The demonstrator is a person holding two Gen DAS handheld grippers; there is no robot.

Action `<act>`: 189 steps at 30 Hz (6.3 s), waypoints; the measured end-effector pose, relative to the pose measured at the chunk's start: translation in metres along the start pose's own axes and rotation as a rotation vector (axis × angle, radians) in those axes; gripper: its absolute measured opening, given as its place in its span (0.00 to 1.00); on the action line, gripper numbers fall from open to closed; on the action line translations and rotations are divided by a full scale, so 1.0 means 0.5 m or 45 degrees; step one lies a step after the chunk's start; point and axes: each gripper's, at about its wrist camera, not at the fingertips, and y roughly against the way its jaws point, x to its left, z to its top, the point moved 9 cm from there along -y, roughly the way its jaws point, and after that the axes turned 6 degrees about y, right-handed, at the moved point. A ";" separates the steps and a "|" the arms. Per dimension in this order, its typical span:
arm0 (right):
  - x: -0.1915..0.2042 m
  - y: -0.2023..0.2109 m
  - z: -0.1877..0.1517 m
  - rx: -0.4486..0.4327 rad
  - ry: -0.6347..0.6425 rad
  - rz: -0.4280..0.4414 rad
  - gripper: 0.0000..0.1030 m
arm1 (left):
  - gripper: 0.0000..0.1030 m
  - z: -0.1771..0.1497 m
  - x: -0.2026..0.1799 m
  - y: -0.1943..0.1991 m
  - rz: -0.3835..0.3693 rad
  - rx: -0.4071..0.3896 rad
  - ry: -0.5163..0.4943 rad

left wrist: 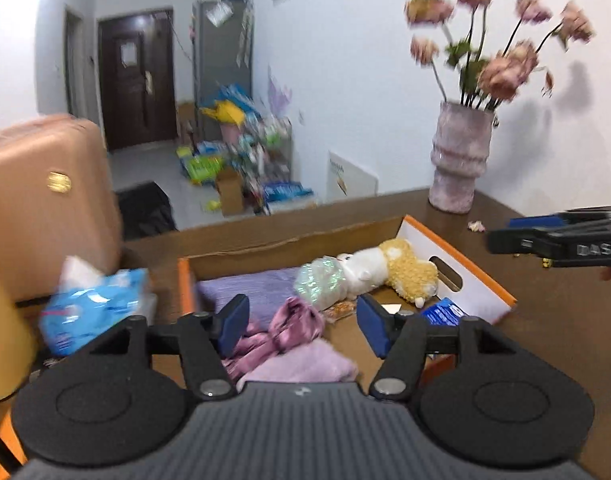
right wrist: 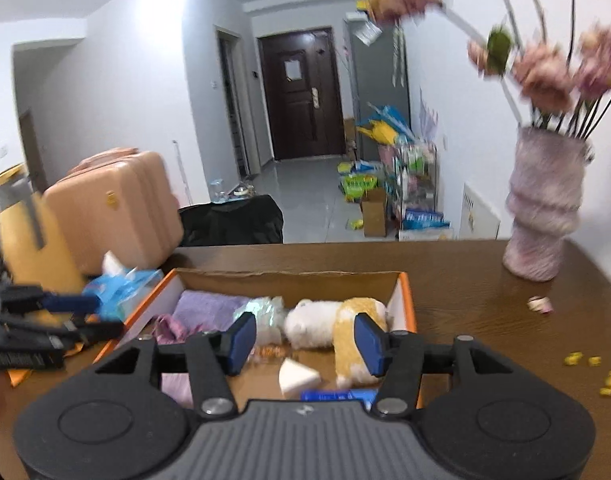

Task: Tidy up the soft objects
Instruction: 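Raise both grippers out of the box and withdraw over the table, then lower both grippers onto the pink-and-cream brick sponge and close, then carry the brick sponge into the box and open both grippers, then withdraw both grippers from the box toward the light blue plush toy, then lower both grippers onto the light blue plush toy and close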

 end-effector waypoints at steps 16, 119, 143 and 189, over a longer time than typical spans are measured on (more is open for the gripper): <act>0.166 0.355 -0.370 -0.117 -0.012 0.064 0.80 | 0.80 -0.378 -0.002 0.334 0.068 -0.005 0.275; 0.049 -0.259 -0.155 0.453 -0.214 0.220 0.26 | 0.28 -0.126 -0.014 -0.294 -0.111 0.418 0.458; 0.054 0.139 -0.005 -0.056 0.003 0.003 0.49 | 0.69 -0.005 -0.019 0.141 0.130 -0.094 -0.001; 0.111 0.096 -0.401 0.082 -0.560 0.258 0.37 | 0.65 -0.335 -0.134 -0.004 -0.345 0.305 0.329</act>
